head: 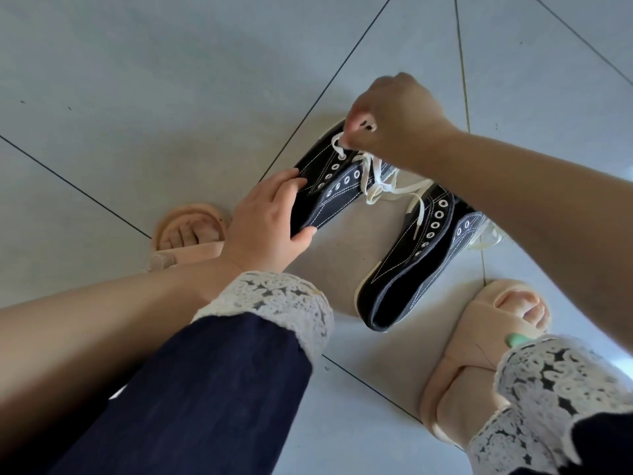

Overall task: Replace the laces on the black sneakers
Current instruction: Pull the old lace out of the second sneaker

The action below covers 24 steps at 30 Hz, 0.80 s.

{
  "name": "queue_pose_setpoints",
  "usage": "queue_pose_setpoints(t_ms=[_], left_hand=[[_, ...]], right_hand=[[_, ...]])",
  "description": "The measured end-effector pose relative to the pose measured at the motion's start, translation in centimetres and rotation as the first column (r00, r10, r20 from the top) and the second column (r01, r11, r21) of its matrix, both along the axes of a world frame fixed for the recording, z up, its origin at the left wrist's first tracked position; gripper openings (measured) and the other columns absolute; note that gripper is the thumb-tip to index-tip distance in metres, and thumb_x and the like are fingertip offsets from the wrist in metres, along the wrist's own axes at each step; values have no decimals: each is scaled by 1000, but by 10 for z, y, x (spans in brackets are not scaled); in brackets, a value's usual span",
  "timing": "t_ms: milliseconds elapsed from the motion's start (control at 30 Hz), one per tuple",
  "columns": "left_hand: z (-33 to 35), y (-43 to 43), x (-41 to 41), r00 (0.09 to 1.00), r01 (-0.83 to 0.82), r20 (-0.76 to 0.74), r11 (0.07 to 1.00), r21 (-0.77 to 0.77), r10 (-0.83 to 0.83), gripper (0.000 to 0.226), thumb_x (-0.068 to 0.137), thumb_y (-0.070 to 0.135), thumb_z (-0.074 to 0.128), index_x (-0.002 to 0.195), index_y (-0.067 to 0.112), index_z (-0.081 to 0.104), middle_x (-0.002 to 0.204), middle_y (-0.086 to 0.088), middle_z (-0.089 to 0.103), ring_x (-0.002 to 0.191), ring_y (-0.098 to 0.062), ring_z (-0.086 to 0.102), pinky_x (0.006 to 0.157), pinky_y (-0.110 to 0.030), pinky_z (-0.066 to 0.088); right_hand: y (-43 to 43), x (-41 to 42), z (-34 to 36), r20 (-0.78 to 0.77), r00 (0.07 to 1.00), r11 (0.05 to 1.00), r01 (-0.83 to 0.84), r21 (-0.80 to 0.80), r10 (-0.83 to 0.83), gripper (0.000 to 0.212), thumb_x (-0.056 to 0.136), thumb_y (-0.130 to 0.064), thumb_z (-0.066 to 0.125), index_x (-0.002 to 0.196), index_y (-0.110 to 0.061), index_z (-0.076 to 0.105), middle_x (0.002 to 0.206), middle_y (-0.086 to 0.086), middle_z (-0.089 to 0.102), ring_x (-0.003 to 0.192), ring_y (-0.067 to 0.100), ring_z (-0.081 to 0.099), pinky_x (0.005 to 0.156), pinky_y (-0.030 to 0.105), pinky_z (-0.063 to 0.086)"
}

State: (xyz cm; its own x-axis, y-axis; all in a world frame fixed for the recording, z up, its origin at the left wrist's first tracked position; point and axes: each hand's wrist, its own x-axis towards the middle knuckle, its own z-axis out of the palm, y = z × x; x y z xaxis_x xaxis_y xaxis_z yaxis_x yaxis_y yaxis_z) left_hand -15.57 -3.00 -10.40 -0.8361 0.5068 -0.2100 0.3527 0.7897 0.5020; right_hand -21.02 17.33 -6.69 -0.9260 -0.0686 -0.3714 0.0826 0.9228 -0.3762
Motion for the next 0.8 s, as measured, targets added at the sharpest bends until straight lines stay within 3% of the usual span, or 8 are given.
queue_pose_setpoints(t_ms=[167, 267, 367, 467, 500, 567, 633, 800], left_hand=[[0, 0, 0, 1000, 6, -3, 1000, -4, -6, 57, 66, 16, 76, 116, -2, 55, 126, -14, 54, 111, -33, 53, 94, -38, 40], [0, 0, 0, 1000, 2, -1, 1000, -1, -2, 58, 67, 17, 75, 118, -1, 54, 127, -14, 53, 113, -32, 52, 95, -37, 40], [0, 0, 0, 1000, -1, 5, 1000, 10, 1, 58, 67, 16, 75, 118, -1, 54, 127, -13, 53, 113, -33, 52, 96, -36, 38], [0, -1, 0, 1000, 0, 4, 1000, 17, 0, 57, 67, 15, 76, 118, -1, 55, 127, -13, 54, 112, -32, 53, 94, -37, 40], [1, -1, 1, 1000, 5, 4, 1000, 20, -5, 58, 66, 15, 76, 117, 0, 55, 127, -13, 54, 112, -32, 54, 94, -37, 40], [2, 0, 2, 999, 43, 2, 999, 23, -43, 58, 64, 16, 77, 117, 0, 57, 127, -12, 54, 112, -31, 55, 93, -36, 42], [2, 0, 2, 997, 81, -3, 997, 18, -81, 58, 63, 16, 78, 115, 0, 58, 126, -12, 55, 110, -31, 56, 92, -37, 42], [2, 0, 1, 996, 93, 3, 996, 9, -93, 58, 65, 17, 77, 117, 0, 57, 128, -12, 54, 112, -31, 55, 94, -39, 42]], right_hand=[[-21, 7, -10, -33, 999, 992, -39, 122, 43, 21, 89, -33, 57, 103, -22, 68, 113, 3, 58, 112, 24, 46, 92, 33, 35], [4, -9, 5, -80, 934, 936, 340, -92, -347, 16, 92, -23, 55, 98, -20, 69, 93, -6, 63, 81, 8, 57, 66, 5, 41], [41, -19, 24, 53, 664, 582, 688, -433, -745, 15, 90, -12, 52, 81, -16, 64, 73, -6, 62, 64, 6, 62, 58, 14, 48], [44, -5, 20, 387, 462, 176, 793, -583, -798, 21, 93, -4, 44, 76, -11, 53, 65, 2, 57, 51, 13, 61, 53, 25, 54], [40, 0, 15, 429, 442, 164, 822, -546, -788, 24, 93, -3, 41, 73, -12, 51, 62, 2, 52, 47, 12, 55, 50, 24, 51], [39, 6, 4, 344, 595, 492, 800, -344, -726, 24, 94, -8, 37, 74, -13, 48, 63, -1, 47, 51, 10, 46, 48, 23, 43], [39, 11, -2, 230, 801, 798, 588, -132, -553, 18, 97, -18, 39, 86, -14, 52, 70, -4, 49, 57, 9, 45, 50, 21, 37], [18, 17, -1, 145, 981, 989, 140, -41, -133, 31, 83, -49, 60, 97, -22, 50, 74, -8, 50, 67, 16, 52, 57, 25, 36]])
